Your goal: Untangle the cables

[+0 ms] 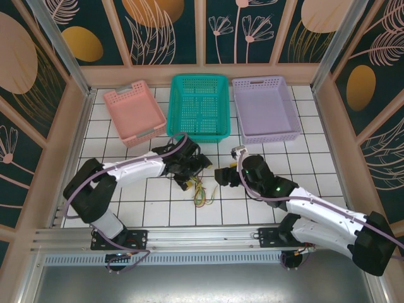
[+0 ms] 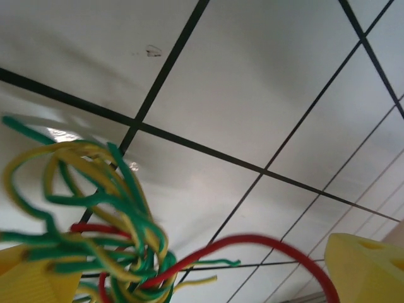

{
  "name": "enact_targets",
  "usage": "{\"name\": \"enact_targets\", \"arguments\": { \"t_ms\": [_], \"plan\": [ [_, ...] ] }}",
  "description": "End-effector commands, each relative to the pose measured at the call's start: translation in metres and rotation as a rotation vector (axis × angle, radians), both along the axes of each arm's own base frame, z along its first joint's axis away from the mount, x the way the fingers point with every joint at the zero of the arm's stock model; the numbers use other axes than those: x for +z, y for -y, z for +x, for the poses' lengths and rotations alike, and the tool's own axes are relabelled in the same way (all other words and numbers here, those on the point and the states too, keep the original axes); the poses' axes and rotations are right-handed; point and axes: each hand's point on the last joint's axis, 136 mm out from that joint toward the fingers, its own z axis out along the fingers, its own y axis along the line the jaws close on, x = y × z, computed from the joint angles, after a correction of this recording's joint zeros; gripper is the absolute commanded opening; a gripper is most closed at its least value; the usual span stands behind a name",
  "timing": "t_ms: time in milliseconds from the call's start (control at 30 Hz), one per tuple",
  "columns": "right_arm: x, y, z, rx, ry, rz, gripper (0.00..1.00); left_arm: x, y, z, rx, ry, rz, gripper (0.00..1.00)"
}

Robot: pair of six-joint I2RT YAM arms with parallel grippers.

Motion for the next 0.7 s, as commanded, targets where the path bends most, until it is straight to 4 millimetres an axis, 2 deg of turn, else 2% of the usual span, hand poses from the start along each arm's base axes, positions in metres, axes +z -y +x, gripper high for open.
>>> {"name": "enact_targets", "arguments": {
  "t_ms": [0, 133, 167, 233, 367, 467, 600, 667],
  "plan": [
    [0.007, 0.001, -0.005, 0.016, 0.025, 0.022, 0.75, -0.011, -0.009, -0.005, 0.023, -0.022, 0.086, 0.92],
    [0.008, 0.003, -0.006, 0.016, 0.031, 0.027, 0.75, -0.02, -0.02, -0.001, 0.035, 0.016, 0.142, 0.78],
    [0.009, 0.003, -0.006, 0.016, 0.031, 0.029, 0.74, -0.029, -0.025, -0.005, 0.035, 0.009, 0.152, 0.73],
    [0.008, 0.003, -0.006, 0.013, 0.029, 0.031, 0.74, -0.032, -0.023, -0.004, 0.041, 0.013, 0.139, 0.64],
    [0.008, 0.003, -0.006, 0.012, 0.025, 0.029, 0.73, -0.031, -0.016, 0.004, 0.045, 0.039, 0.119, 0.39],
    [0.006, 0.001, -0.01, 0.036, 0.011, 0.033, 0.71, -0.028, -0.014, 0.007, 0.048, 0.048, 0.112, 0.27],
    [0.006, 0.002, -0.012, 0.044, 0.017, 0.033, 0.7, -0.015, -0.016, 0.012, 0.059, 0.079, 0.116, 0.01],
    [0.006, 0.001, -0.013, 0.052, 0.022, 0.028, 0.7, 0.002, -0.011, 0.02, 0.068, 0.111, 0.1, 0.0]
  ]
}}
